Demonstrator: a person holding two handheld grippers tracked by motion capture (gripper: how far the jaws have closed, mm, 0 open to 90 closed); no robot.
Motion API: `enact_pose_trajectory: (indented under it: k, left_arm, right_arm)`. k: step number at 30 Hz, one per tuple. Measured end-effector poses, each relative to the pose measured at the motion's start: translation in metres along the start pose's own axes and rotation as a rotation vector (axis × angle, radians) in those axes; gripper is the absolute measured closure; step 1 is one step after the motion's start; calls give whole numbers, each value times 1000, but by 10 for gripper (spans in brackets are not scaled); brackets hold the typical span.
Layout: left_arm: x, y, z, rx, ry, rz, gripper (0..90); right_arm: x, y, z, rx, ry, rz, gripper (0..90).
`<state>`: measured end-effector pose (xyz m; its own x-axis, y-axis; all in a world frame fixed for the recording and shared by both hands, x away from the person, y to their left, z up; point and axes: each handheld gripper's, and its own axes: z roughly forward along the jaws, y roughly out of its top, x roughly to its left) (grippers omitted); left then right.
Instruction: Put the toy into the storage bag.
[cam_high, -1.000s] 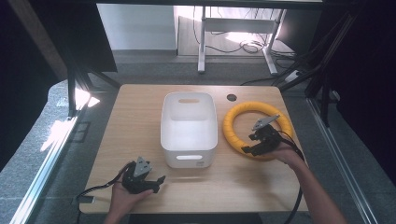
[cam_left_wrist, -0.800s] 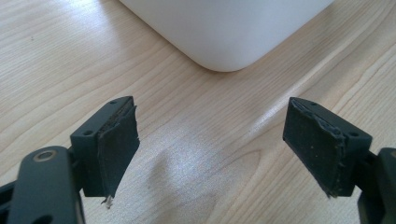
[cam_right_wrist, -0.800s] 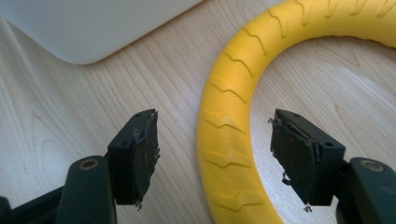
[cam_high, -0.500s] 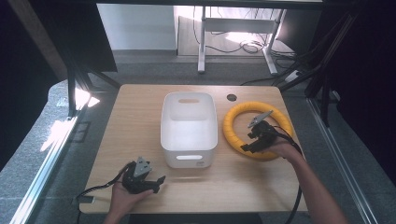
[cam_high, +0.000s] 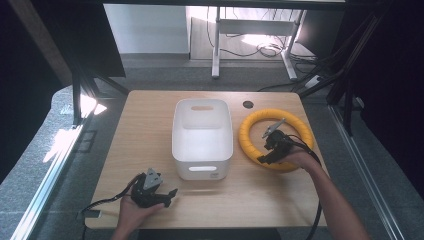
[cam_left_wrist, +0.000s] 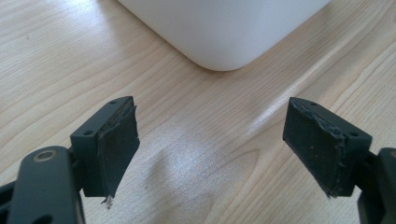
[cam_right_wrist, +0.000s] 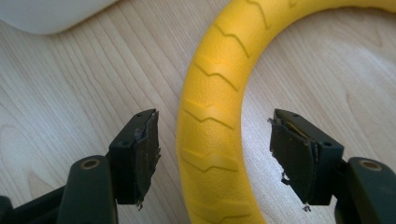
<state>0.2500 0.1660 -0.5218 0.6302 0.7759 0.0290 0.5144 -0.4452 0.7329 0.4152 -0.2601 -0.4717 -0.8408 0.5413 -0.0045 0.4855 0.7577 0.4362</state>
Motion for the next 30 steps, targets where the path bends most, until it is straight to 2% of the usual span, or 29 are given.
enact_pose_trajectory:
  k: [7, 14, 30]
  left_arm:
    - [0, 0, 2, 6, -4, 5, 185]
    - [0, 0, 1, 0, -2, 1, 184]
    - [-1, 0, 2, 6, -3, 2, 185]
  right_arm:
    - [-4, -1, 7, 27, 7, 0, 340]
    - [-3, 0, 19, 93, 20, -34, 352]
    - [-2, 1, 35, 168, 0, -69, 404]
